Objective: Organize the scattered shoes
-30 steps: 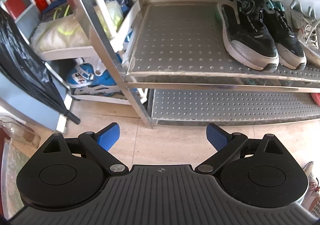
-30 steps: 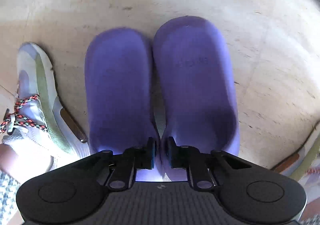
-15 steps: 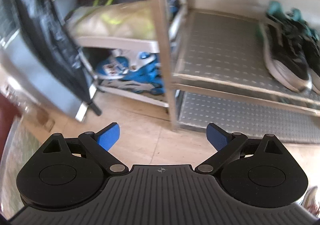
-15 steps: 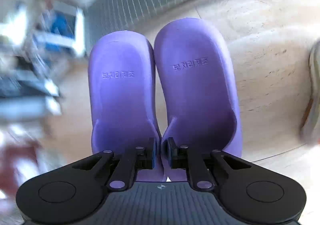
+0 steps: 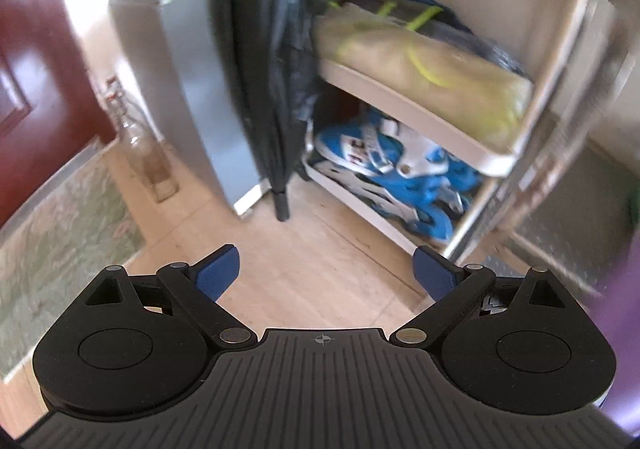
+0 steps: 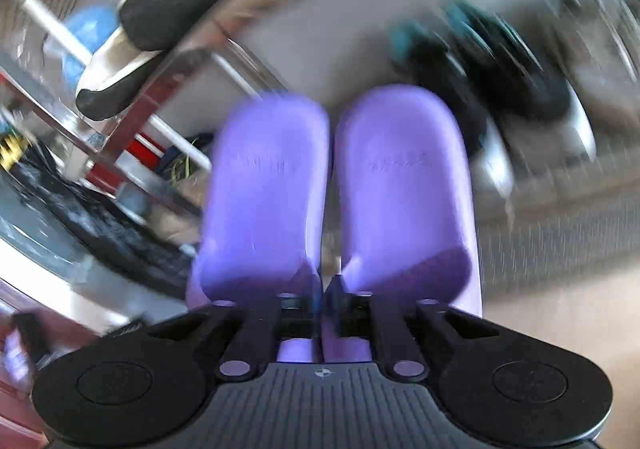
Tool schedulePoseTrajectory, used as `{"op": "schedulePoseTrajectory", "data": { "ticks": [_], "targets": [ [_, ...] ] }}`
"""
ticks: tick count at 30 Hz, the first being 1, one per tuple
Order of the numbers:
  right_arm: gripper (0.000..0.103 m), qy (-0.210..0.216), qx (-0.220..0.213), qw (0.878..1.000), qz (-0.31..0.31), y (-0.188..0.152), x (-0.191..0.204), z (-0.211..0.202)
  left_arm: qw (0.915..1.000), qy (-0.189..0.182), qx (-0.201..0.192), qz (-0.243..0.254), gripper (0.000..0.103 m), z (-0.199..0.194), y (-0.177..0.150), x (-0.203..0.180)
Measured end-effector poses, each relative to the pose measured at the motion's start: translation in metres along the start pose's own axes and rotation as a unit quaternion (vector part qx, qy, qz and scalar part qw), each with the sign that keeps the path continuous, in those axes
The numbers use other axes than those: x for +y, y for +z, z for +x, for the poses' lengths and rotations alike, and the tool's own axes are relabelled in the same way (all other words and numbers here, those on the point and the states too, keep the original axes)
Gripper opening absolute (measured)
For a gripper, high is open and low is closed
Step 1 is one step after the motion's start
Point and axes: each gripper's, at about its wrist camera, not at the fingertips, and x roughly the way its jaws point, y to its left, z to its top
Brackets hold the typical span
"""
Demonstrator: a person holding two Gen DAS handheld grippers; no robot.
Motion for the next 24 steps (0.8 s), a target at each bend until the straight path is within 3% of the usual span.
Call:
{"op": "schedulePoseTrajectory", "data": {
  "ticks": [2, 3, 6, 9, 14, 15, 17, 21, 23, 24],
  "targets": [
    [0.003, -0.045, -0.047, 0.993, -0.094, 0.015, 0.030, 0.030, 1.0000, 0.002, 0.003, -0.001, 0.097, 0.003, 0.002, 0.002],
    [0.003, -0.076, -0.060, 0.984, -0.149, 0.017, 0.045, 0.055, 1.0000, 0.001, 0.006, 0.002, 0.097, 0.005, 0.003, 0.002],
    [0.003, -0.117, 0.000, 0.979, -0.169, 0.015, 0.038, 0.131, 0.9998, -0.004, 0.010, 0.016, 0.097, 0.010, 0.006, -0.003],
    [0.000, -0.141, 0.005, 0.975, -0.171, 0.009, 0.018, 0.146, 0.9996, -0.006, 0.009, 0.027, 0.097, 0.011, 0.007, -0.008],
    [0.002, -0.117, 0.023, 0.971, -0.207, 0.015, 0.011, 0.136, 0.9992, -0.019, 0.015, 0.032, 0.097, 0.009, 0.003, -0.020],
    [0.005, -0.109, 0.024, 0.973, -0.203, 0.015, 0.022, 0.140, 0.9989, -0.024, 0.016, 0.036, 0.097, 0.008, 0.002, -0.024],
    [0.031, -0.080, 0.022, 0.979, -0.185, 0.019, 0.025, 0.127, 0.9983, -0.033, 0.015, 0.045, 0.097, 0.005, 0.000, -0.029],
    [0.034, -0.033, 0.010, 0.985, -0.167, 0.010, 0.029, 0.091, 0.9981, -0.036, 0.017, 0.048, 0.097, 0.004, -0.002, -0.033],
    [0.058, 0.000, 0.014, 0.984, -0.180, -0.002, 0.026, 0.067, 0.9981, -0.037, 0.021, 0.044, 0.097, 0.005, -0.002, -0.033],
    [0.064, 0.004, 0.017, 0.979, -0.204, -0.010, 0.024, 0.055, 0.9981, -0.038, 0.022, 0.043, 0.097, 0.005, -0.002, -0.033]
  ]
}}
